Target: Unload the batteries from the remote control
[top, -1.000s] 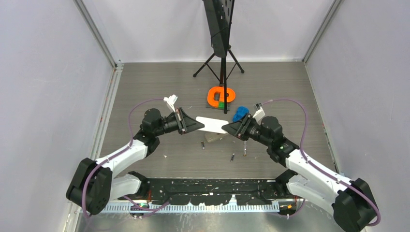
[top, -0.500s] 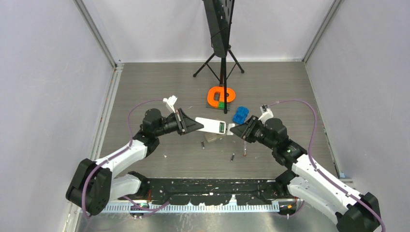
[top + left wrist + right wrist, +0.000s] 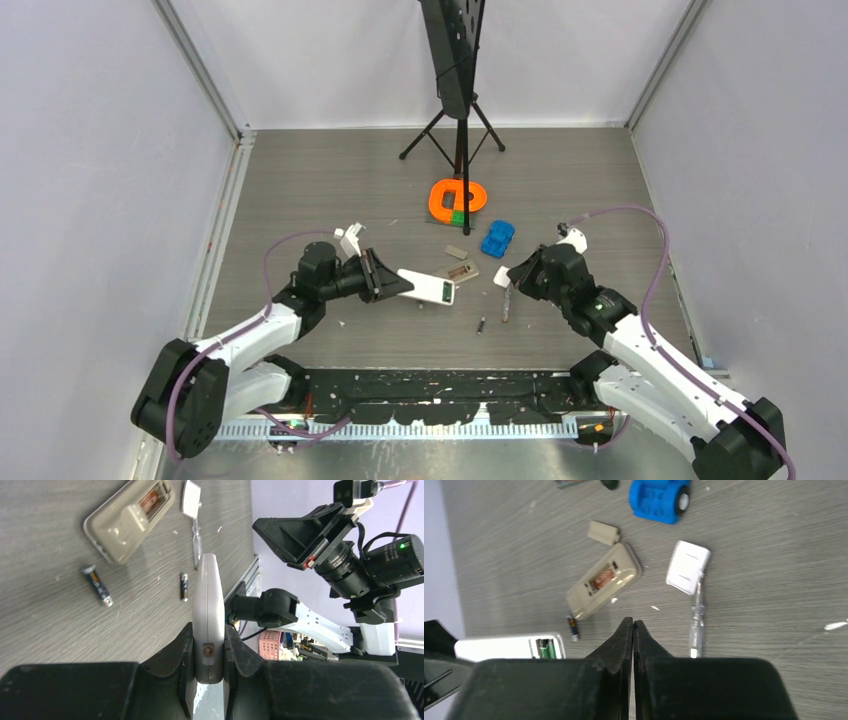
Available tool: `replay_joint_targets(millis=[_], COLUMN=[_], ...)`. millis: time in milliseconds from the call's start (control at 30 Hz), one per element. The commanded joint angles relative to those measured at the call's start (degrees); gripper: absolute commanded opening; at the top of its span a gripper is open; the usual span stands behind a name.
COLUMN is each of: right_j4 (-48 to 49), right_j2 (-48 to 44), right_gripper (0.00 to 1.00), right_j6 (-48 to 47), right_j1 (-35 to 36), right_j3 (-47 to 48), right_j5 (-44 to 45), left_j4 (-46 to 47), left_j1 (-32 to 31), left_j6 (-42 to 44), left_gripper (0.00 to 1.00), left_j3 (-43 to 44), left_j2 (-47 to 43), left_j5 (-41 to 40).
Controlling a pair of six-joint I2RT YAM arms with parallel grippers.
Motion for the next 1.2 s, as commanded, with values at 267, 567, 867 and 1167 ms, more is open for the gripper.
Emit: replay_joint_targets(millis=[267,567,867,1167], right_j4=[-14.14,-15.55,-15.44,-14.17], right_j2=[4.07,11.83,20.63,28.60], right_gripper=[0.39,0.43,0.44,0.44], right_j6=[-3.10,-4.65,-6.59,-5.90], right_j1=[-0.68,-0.59,0.73,4.47], right_j3=[5.68,6.89,10.06,11.34], right_j5=[6.37,1.70,1.00,2.26], left_j4=[2.65,8.51,7.43,-11.71], left_j1=[-6.20,-12.16,-12.89,-13.51], left_j6=[-2.47,-5.04,-5.34,-0.67], left_gripper=[0.00,0.00,0.02,0.21], left_j3=[-4.21,-6.93,-8.96,-5.41], left_j2=[1.66,6.23,8.63,2.69], left_j5=[-4.68,-13.20,-17.05,-21.00])
